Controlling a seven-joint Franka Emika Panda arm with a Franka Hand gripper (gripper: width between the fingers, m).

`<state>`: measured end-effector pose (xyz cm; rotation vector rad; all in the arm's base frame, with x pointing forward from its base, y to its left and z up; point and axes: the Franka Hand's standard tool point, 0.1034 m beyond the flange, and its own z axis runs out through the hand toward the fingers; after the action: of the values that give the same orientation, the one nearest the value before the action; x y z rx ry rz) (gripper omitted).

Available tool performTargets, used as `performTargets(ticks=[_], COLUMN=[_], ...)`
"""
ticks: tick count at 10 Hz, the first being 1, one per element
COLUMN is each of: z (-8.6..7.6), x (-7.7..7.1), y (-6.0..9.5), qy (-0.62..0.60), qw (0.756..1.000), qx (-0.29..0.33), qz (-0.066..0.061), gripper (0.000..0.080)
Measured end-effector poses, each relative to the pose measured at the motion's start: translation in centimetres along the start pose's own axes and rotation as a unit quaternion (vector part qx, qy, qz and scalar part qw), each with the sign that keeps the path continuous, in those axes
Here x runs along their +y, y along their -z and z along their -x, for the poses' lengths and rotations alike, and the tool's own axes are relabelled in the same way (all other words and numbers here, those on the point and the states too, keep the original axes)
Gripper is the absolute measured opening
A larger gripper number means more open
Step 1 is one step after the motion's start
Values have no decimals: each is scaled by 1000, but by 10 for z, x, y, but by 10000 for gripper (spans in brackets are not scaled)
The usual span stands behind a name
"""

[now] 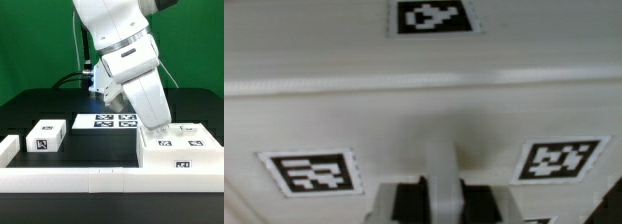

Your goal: Assemble cabinet

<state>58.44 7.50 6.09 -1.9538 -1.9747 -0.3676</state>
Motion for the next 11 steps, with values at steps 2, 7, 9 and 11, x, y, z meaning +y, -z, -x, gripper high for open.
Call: performTargets(ticks=[2,7,9,11], z=[0,-8,-12,-11], x=[0,-1,-9,-9], y=[0,22,23,22], qy=[1,-4,-4,-5], qw=[1000,1000,1000,1000], qx=[-1,-16,-24,-23], qz=[2,13,9,8], gripper=[64,466,584,646])
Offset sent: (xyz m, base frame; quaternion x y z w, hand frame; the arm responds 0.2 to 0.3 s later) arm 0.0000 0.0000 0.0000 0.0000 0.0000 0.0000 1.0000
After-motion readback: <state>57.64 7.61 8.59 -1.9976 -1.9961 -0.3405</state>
